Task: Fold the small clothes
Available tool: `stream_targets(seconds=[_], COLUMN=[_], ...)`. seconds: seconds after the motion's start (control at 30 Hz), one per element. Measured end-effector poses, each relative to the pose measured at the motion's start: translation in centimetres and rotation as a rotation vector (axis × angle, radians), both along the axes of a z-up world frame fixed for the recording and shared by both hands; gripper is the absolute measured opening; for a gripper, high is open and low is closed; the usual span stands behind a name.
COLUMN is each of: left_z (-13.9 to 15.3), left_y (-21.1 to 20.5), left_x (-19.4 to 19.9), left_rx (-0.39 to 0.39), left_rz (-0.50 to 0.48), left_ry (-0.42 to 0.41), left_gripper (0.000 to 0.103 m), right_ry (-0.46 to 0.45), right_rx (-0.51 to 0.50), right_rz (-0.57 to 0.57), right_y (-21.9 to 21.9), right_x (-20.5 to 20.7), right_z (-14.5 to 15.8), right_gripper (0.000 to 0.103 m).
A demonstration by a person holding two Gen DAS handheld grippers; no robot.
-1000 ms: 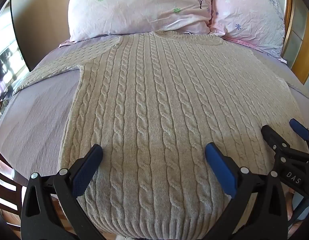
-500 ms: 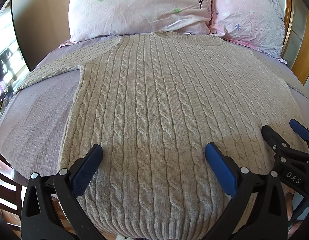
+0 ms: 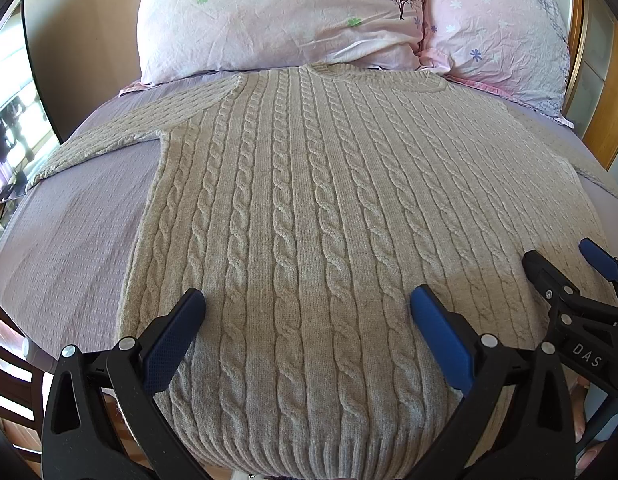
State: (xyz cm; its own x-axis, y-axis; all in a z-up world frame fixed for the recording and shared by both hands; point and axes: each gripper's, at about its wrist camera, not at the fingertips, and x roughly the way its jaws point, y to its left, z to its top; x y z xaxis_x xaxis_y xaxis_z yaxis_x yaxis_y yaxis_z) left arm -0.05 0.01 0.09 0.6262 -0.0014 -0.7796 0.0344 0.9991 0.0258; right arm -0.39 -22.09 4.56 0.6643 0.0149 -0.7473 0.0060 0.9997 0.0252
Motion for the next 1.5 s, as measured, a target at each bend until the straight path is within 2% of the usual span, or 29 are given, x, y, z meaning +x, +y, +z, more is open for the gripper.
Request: stream_targets(seconds=[1.5], left_z=[0.52], left_y=[0.05], left_x=[0.02], left_rx=[0.001], left_rz=[-0.003], left_ry=[0.001], left_gripper=[0.102], right_ry=[0.005], right_rx=[-0.005], right_rz=[0.019], right_y=[-0.2], right_x=[0.02], right_z=[0.38], right_gripper=[0.101])
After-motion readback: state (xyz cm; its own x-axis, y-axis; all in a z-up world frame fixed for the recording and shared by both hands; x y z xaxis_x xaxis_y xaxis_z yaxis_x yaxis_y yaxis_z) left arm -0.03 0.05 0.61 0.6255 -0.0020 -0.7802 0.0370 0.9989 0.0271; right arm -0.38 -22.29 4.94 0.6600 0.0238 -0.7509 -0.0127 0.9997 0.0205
